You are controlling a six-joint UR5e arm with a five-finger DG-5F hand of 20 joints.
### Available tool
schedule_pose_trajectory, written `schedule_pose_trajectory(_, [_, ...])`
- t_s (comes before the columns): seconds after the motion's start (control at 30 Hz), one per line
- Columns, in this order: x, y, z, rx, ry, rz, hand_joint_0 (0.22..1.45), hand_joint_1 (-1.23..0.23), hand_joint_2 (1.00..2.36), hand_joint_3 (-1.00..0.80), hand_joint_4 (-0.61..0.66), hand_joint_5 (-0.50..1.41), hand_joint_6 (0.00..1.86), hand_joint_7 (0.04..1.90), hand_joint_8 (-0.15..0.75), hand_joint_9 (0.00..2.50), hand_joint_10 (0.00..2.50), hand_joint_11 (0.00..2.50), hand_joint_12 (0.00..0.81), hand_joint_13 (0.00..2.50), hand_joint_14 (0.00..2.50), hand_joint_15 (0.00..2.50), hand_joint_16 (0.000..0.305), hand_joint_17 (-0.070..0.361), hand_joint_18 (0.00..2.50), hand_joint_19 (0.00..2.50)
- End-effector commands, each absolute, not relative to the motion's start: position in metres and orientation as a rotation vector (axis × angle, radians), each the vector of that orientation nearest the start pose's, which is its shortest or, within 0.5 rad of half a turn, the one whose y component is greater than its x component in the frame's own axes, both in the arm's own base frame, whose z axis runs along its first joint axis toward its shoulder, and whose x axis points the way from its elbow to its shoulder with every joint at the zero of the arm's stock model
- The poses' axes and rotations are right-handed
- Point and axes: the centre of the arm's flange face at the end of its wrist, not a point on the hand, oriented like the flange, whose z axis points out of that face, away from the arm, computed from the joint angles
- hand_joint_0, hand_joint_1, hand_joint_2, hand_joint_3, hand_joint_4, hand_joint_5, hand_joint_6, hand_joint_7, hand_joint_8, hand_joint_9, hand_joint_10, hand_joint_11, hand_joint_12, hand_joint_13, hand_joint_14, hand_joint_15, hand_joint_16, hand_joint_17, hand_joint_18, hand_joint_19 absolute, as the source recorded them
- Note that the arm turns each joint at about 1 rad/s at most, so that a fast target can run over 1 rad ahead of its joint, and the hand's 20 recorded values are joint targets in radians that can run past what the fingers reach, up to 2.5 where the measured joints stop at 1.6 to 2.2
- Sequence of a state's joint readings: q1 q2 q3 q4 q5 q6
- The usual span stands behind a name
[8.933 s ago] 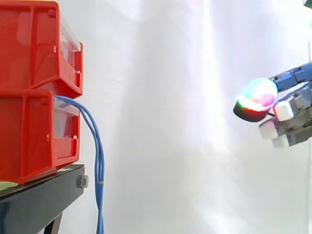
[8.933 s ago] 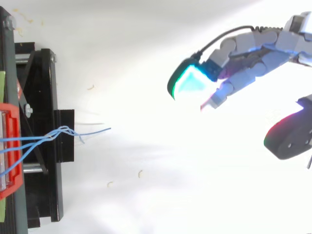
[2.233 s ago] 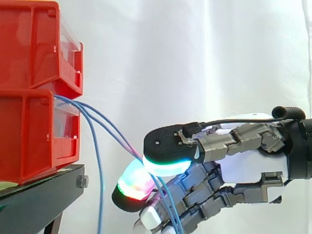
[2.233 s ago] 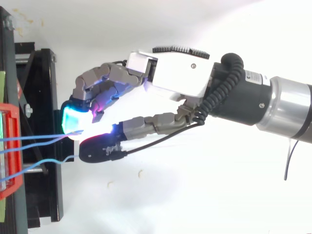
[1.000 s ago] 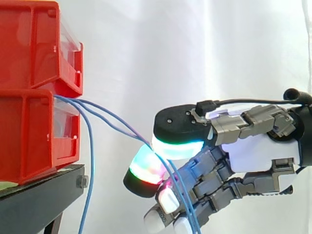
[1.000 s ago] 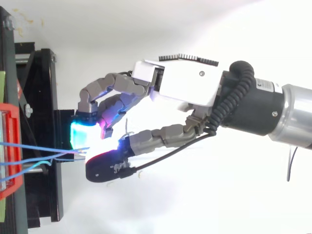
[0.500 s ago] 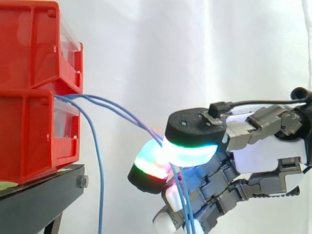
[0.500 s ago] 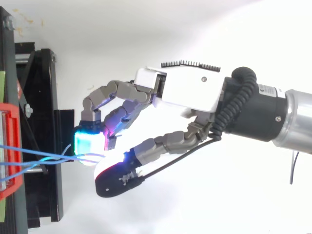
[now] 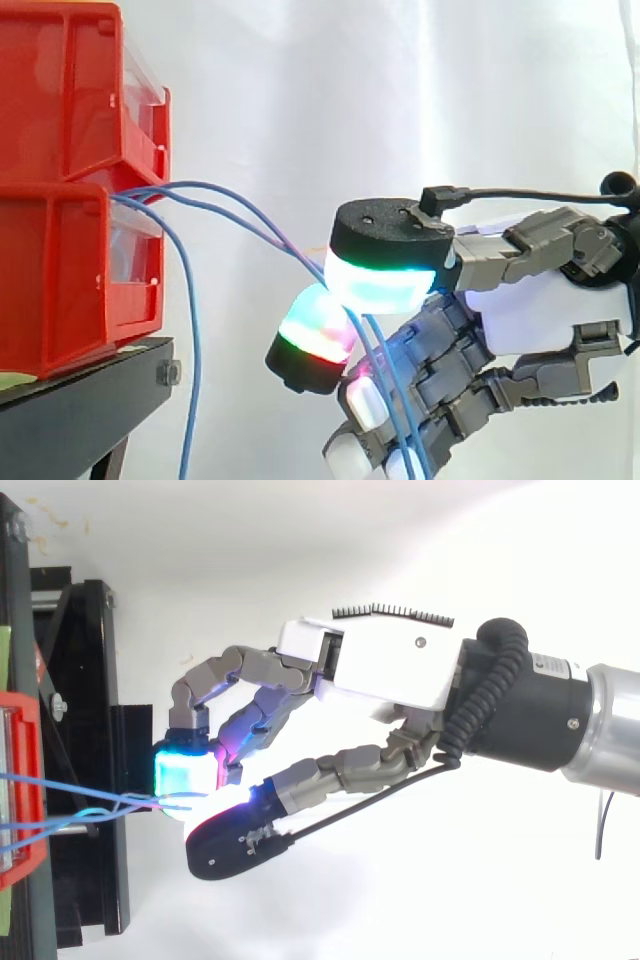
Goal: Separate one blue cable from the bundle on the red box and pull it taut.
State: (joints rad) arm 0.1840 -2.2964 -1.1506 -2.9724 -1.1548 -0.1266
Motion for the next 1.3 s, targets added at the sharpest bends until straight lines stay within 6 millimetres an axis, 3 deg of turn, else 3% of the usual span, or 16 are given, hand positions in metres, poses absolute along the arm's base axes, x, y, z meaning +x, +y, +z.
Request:
schedule_pose_trajectory(0.0, [0.752, -0.036, 0.251, 1.286, 1.218, 0.853, 0.54, -0.57, 1.00, -0.48, 0.17, -0.15, 0.87, 1.05, 0.372, 1.00, 0.02, 0.68, 0.410, 0.87, 0.01, 0.43, 0.050, 0.112, 0.86, 0.45])
schedule_pose_trajectory(0.2, [0.755, -0.036, 0.259, 1.291, 1.198, 0.871, 0.62, -0.72, 1.01, -0.39, 0.14, -0.15, 0.87, 1.14, 0.361, 0.99, 0.01, 0.71, 0.398, 0.88, 0.01, 0.42, 0.047, 0.105, 0.87, 0.43])
schedule_pose_trajectory(0.33, [0.755, -0.037, 0.264, 1.314, 1.195, 0.878, 0.70, -0.88, 1.01, -0.33, 0.02, -0.18, 0.92, 1.06, 0.344, 0.93, 0.02, 0.74, 0.382, 0.86, 0.01, 0.42, 0.046, 0.103, 0.87, 0.39])
schedule_pose_trajectory(0.47, [0.755, -0.036, 0.269, 1.323, 1.206, 0.870, 0.75, -0.94, 1.01, -0.42, 0.09, -0.20, 0.92, 1.01, 0.330, 0.90, 0.01, 0.73, 0.375, 0.84, 0.01, 0.42, 0.046, 0.102, 0.85, 0.37])
schedule_pose_trajectory(0.57, [0.756, -0.036, 0.270, 1.322, 1.202, 0.871, 0.68, -0.91, 1.00, -0.50, 0.13, -0.19, 0.91, 0.99, 0.336, 0.92, 0.02, 0.74, 0.374, 0.84, 0.01, 0.42, 0.045, 0.102, 0.85, 0.39])
schedule_pose_trajectory(0.67, [0.756, -0.035, 0.271, 1.320, 1.204, 0.875, 0.56, -0.72, 1.00, -0.50, 0.16, -0.17, 0.90, 1.03, 0.357, 0.96, 0.02, 0.74, 0.398, 0.87, 0.01, 0.43, 0.047, 0.107, 0.87, 0.42])
schedule_pose_trajectory(0.83, [0.756, -0.035, 0.269, 1.322, 1.205, 0.873, 0.54, -0.58, 1.00, -0.50, 0.16, -0.16, 0.88, 1.07, 0.366, 1.01, 0.02, 0.72, 0.404, 0.88, 0.01, 0.44, 0.049, 0.111, 0.88, 0.45])
schedule_pose_trajectory(1.13, [0.756, -0.036, 0.269, 1.323, 1.205, 0.873, 0.58, -0.56, 1.01, -0.42, 0.15, -0.15, 0.88, 1.09, 0.364, 1.01, 0.01, 0.72, 0.401, 0.88, 0.01, 0.45, 0.048, 0.108, 0.87, 0.47])
schedule_pose_trajectory(1.27, [0.756, -0.036, 0.269, 1.324, 1.205, 0.871, 0.60, -0.58, 1.00, -0.45, 0.17, -0.15, 0.88, 1.08, 0.368, 1.15, 0.02, 0.86, 0.397, 0.89, 0.01, 0.44, 0.047, 0.105, 0.88, 0.45])
